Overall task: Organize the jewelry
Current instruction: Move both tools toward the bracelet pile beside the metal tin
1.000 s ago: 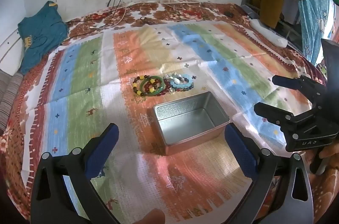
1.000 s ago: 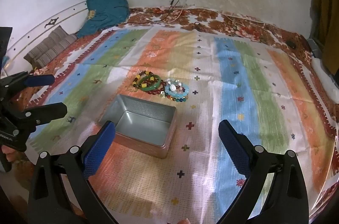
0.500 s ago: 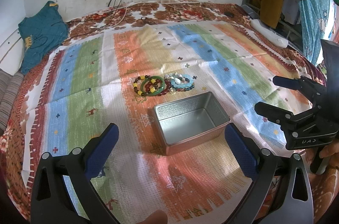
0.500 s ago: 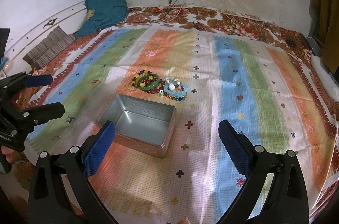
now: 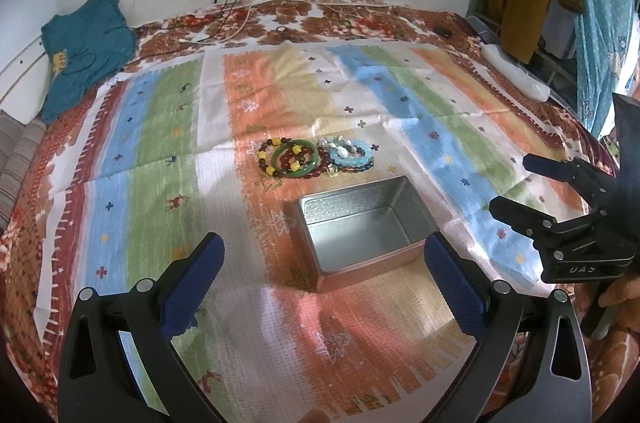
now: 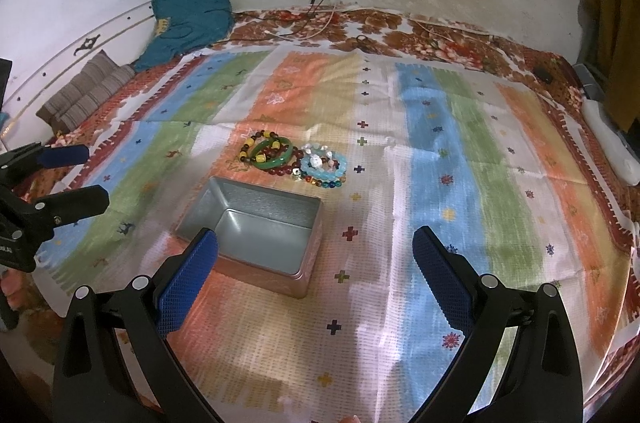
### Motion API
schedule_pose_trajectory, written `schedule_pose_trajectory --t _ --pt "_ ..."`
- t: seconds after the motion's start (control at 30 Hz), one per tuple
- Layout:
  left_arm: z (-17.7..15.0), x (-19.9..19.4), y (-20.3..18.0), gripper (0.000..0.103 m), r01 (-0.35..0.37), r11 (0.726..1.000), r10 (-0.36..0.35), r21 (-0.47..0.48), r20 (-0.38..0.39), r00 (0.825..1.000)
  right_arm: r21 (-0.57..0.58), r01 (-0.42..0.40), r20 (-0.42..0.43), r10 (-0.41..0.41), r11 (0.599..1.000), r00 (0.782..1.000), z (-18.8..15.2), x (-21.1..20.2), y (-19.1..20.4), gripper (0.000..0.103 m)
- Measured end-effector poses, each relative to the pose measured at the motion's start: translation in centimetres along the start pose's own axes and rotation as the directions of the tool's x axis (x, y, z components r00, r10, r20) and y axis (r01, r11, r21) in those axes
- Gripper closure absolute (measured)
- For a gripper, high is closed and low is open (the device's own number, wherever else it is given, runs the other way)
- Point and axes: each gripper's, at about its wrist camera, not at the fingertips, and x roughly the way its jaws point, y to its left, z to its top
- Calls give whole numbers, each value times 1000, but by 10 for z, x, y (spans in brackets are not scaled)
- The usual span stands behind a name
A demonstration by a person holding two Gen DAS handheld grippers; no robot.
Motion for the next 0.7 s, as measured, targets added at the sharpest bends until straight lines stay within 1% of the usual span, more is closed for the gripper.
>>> schedule_pose_trajectory --t 0.2,0.33,0.5,0.57,0.7 --pt "1 1 5 6 -6 1000 6 -28 -15 1000 0 1 2 -1 1000 1000 0 0 -1 4" --pt "1 2 7 6 -5 999 3 -43 -39 999 -1 2 0 -2 1000 1000 0 0 -1 4" --pt "1 -2 7 6 -3 999 2 -43 -29 1000 1 2 0 -2 1000 1000 0 1 -2 4" --pt "2 3 8 6 -6 999 4 -43 -34 999 1 2 0 -2 1000 1000 0 1 -2 4" --pt "2 3 12 6 -5 997 2 -73 -42 999 -2 3 -1 -3 1000 1000 0 1 -2 4"
